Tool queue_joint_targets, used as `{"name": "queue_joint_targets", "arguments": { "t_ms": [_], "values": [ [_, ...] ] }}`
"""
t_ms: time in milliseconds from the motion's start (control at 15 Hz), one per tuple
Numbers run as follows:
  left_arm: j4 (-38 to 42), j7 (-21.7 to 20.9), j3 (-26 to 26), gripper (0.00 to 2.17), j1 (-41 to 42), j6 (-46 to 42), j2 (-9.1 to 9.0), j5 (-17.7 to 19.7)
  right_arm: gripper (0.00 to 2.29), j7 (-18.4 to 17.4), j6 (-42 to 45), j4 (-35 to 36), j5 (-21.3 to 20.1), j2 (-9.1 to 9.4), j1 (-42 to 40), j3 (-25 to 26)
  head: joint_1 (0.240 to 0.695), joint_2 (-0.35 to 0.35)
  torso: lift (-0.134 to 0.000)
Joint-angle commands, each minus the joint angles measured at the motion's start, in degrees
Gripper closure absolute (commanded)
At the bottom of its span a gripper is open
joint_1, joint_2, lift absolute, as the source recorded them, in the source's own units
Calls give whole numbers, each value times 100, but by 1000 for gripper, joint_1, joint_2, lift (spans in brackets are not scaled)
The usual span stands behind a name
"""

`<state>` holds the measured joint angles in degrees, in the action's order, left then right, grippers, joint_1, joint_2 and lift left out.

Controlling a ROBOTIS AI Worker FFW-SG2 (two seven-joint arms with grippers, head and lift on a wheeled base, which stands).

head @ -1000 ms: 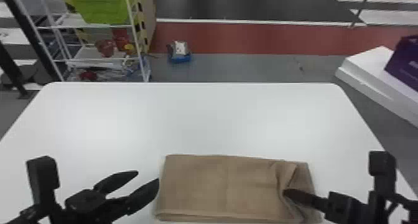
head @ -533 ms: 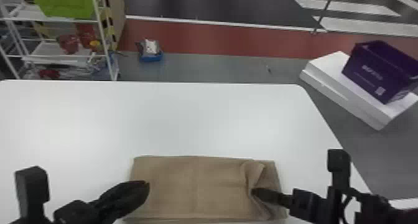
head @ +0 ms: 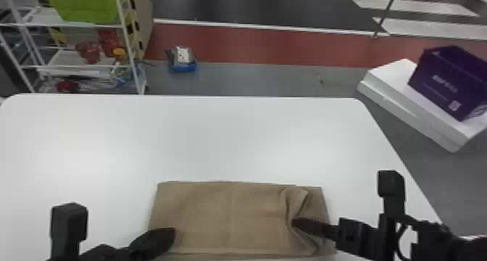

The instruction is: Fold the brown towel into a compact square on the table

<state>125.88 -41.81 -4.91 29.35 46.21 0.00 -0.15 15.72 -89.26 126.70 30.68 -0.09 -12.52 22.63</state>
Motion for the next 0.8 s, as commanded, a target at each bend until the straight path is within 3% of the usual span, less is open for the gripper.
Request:
{"name": "queue_joint_targets", "arguments": {
  "t_ms": [0, 267, 533, 667, 733],
  "values": [
    [24, 67, -10, 1916, 10, -1, -15, -46, 1362, -16, -82, -5, -80, 14, 100, -153, 695, -113, -124],
    [103, 111, -361, 1916, 10, -1, -15, -108, 1362, -148, -82, 3, -141, 14, 171, -522, 695, -71, -124],
    [218, -29, -695, 1916, 36, 51, -15, -20, 1362, -174, -82, 3, -238, 14, 197, -733, 695, 22, -124],
    [402, -73, -731, 1916, 168, 51, -15, 165, 1362, -174, -82, 3, -290, 14, 258, -742, 695, 46, -124],
    [560, -126, -854, 1912, 256, 51, -15, 472, 1362, -166, -82, 21, -290, 14, 302, -733, 695, 51, -124]
  ]
}}
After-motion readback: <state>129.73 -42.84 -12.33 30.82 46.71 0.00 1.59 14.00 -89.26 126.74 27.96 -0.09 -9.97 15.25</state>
